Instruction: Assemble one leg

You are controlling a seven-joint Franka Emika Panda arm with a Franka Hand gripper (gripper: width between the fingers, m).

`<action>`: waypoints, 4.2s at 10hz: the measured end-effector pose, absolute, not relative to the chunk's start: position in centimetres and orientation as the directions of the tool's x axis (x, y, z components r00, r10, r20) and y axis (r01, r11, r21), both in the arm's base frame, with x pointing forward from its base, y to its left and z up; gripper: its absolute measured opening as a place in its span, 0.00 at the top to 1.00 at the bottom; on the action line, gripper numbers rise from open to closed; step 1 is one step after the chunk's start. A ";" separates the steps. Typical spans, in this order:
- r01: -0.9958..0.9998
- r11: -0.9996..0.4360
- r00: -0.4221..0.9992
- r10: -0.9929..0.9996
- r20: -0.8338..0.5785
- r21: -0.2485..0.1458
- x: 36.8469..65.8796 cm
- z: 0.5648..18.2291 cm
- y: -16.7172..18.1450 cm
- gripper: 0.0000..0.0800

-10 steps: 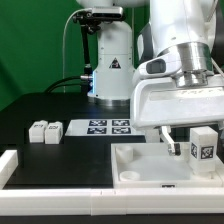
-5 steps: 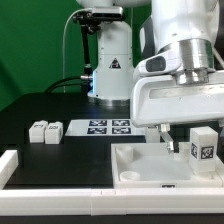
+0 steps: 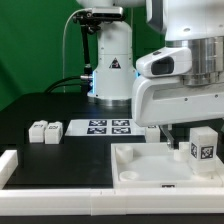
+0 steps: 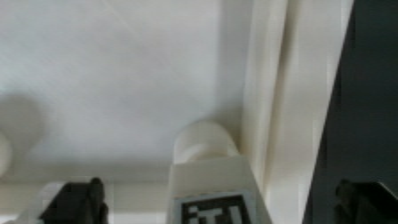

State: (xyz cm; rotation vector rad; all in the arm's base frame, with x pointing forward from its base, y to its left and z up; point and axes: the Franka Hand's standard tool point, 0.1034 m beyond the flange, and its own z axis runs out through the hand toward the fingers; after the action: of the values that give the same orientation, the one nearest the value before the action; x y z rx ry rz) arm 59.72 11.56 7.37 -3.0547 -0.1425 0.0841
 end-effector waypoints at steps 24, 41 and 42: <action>-0.921 -0.389 0.390 -0.914 -0.110 -0.030 60.9 7.4 12.3 0.63; 0.044 -0.993 0.999 0.046 -0.015 -0.108 60.8 7.1 12.3 0.19; 0.073 -0.991 0.997 0.074 -0.012 -0.109 60.8 7.1 12.2 0.19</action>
Offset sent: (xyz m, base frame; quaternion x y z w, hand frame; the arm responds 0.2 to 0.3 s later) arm 0.0081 0.0040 0.0057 -0.0087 0.0022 -0.0069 0.9999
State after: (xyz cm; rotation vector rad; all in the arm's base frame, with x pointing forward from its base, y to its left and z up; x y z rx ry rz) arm 60.82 12.24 7.09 -3.0303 -0.1120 0.0240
